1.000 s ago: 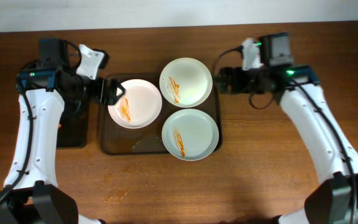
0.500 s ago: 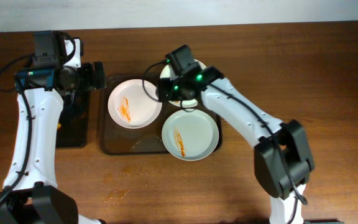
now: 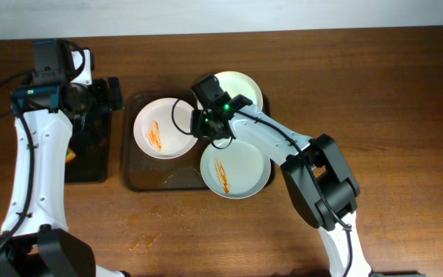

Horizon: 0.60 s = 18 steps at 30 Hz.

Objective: Clean dirty plates on tray and stack at the side
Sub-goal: 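Grip the rim of the pinkish plate with the right gripper, then grasp the orange-green sponge from the black tray with the left gripper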

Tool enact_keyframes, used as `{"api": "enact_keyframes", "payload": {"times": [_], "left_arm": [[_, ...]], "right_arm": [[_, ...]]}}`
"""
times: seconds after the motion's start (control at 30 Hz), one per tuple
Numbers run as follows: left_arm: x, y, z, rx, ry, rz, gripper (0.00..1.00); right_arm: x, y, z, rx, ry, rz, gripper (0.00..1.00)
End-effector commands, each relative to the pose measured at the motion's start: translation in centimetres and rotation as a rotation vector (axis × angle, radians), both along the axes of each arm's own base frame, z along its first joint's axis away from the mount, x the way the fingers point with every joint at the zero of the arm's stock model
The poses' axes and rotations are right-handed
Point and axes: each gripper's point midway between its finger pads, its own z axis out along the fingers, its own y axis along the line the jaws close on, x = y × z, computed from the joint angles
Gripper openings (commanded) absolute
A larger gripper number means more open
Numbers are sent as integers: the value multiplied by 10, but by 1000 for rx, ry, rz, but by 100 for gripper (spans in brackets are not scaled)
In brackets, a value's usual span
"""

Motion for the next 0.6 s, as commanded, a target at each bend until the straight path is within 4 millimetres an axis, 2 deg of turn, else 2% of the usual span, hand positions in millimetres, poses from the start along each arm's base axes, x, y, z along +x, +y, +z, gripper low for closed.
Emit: {"api": "enact_keyframes", "payload": {"times": [0.0,0.07,0.23,0.3,0.37,0.47,0.57], "left_arm": [[1,3,3,3,-5,19,99],[1,4,3,9,-2,24,99],[-5,8,0,9,21,46,99],[-17,32,-5,7,62,219,99],[-34,48,-13,-29,121,325,99],[-48,64,-28,-42,198,381,99],[-51,75,-56,-56,282,419,96]], "right_arm": [[7,5,-12,0,2,-49,29],[8,7,-18,1,1,-50,28],[11,8,-25,2,-5,-50,14],[2,3,-30,-21,33,-42,6],[-8,5,-32,-9,78,-21,4],[-11,7,-32,-3,88,-7,4],[-14,9,-31,4,92,26,4]]}}
